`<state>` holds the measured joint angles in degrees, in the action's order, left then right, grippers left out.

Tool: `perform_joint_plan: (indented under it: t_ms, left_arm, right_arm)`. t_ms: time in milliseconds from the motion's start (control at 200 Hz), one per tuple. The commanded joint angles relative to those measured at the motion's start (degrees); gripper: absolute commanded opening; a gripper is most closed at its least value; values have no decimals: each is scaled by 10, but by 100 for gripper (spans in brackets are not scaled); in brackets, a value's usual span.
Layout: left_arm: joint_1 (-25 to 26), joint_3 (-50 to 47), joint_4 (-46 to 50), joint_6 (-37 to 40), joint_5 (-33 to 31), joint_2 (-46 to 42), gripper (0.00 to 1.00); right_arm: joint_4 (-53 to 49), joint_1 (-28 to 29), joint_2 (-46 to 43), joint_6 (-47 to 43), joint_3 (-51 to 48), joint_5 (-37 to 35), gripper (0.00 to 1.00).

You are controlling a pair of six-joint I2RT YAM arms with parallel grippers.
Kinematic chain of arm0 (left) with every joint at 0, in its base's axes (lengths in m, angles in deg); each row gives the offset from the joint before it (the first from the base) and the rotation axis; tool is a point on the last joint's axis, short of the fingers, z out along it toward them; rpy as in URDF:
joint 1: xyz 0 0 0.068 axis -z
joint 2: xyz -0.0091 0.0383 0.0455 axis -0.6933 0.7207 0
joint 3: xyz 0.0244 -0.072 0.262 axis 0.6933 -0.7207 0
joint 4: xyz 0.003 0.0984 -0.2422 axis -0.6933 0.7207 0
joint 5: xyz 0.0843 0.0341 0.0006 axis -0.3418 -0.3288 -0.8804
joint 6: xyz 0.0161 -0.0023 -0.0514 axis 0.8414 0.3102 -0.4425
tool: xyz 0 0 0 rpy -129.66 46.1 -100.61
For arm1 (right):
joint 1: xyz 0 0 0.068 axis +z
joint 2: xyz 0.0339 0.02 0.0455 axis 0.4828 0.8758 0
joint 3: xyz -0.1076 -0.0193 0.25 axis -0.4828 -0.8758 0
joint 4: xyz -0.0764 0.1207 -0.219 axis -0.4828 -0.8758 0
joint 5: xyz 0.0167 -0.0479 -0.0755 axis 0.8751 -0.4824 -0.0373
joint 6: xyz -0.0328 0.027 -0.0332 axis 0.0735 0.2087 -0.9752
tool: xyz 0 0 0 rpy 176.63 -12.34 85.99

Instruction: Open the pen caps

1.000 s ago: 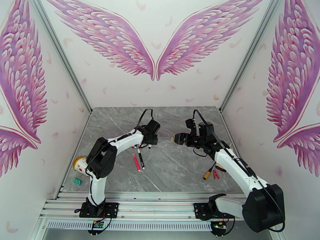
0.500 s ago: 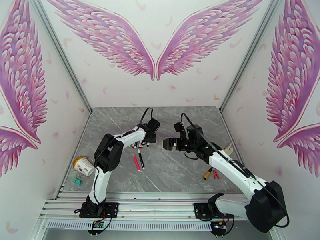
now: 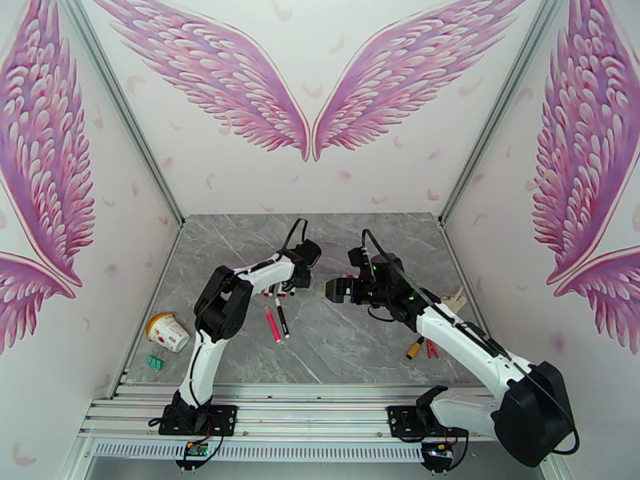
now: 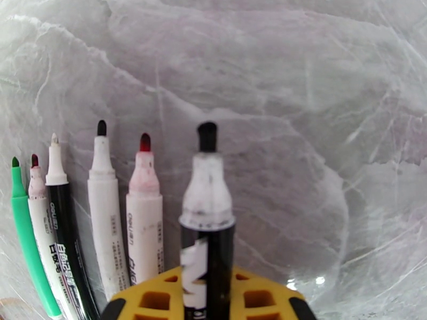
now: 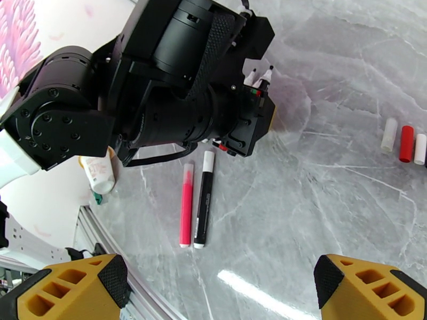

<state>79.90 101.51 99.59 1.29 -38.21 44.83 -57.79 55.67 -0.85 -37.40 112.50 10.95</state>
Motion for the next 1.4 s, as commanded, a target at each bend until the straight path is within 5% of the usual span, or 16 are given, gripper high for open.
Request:
perform_joint_plan:
  t_ms: [0, 250, 730, 1094, 1394]
  left_arm:
    - [1, 25, 8, -2, -13, 10, 20]
    - [4, 47, 26, 0, -20, 21, 34]
    - [7, -48, 27, -40, 17, -113, 35]
    - [10, -266, -11, -208, 77, -288, 36]
    - [36, -310, -5, -323, 96, -287, 34]
  right_arm:
    - [14, 7, -10, 10, -2, -12, 99]
    - [17, 7, -13, 10, -6, -10, 99]
    - [-6, 7, -19, -4, -10, 8, 99]
    - [-18, 15, -15, -15, -8, 33, 99]
    - [-36, 18, -28, -27, -7, 40, 99]
